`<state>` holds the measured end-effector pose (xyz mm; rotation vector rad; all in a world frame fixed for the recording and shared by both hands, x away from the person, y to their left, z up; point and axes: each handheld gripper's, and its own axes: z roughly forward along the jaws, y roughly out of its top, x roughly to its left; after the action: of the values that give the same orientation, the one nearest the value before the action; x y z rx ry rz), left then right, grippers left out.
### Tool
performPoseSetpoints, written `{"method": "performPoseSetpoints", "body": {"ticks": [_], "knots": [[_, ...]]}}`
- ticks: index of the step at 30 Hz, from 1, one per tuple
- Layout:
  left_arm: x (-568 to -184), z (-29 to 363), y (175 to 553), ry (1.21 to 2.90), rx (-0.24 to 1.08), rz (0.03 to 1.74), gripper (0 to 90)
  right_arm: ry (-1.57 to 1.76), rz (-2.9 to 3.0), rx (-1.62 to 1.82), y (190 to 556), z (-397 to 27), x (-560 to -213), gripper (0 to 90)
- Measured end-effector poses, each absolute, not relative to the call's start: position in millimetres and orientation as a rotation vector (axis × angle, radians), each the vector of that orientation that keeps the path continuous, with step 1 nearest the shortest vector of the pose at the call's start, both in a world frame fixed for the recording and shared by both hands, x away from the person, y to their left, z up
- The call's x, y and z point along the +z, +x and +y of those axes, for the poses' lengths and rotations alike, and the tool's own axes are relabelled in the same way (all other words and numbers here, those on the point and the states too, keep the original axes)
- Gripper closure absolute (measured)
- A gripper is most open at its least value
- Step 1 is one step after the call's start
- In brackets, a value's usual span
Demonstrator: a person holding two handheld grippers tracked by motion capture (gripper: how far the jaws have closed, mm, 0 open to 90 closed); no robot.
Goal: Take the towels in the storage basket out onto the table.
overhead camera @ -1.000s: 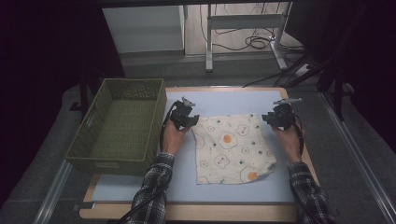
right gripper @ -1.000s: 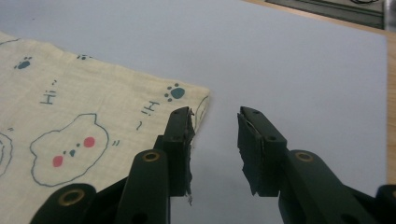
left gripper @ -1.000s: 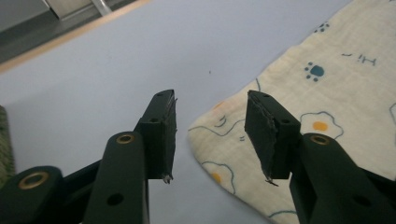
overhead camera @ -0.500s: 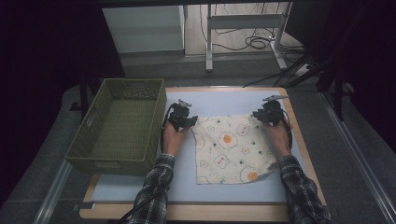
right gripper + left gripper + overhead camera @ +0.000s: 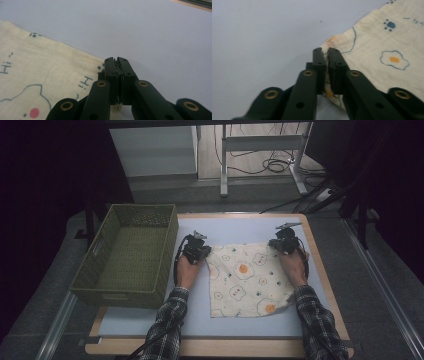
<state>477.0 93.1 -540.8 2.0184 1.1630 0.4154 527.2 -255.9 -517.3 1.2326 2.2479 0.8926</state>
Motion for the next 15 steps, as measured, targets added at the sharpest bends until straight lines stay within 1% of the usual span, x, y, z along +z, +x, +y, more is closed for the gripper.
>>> {"method": "performPoseSetpoints", "body": {"ticks": [7,12,15], "knots": [[-522,100,470,1.988,0.442,1.146,87.0,1.204,2.227,0.952,519,-263,-494,87.2],[-505,99,456,1.99,0.488,1.101,87.0,1.193,2.222,1.013,505,-271,-482,87.4],[-497,98,447,1.978,0.493,1.077,87.0,1.178,2.217,1.036,494,-276,-476,87.3]]}}
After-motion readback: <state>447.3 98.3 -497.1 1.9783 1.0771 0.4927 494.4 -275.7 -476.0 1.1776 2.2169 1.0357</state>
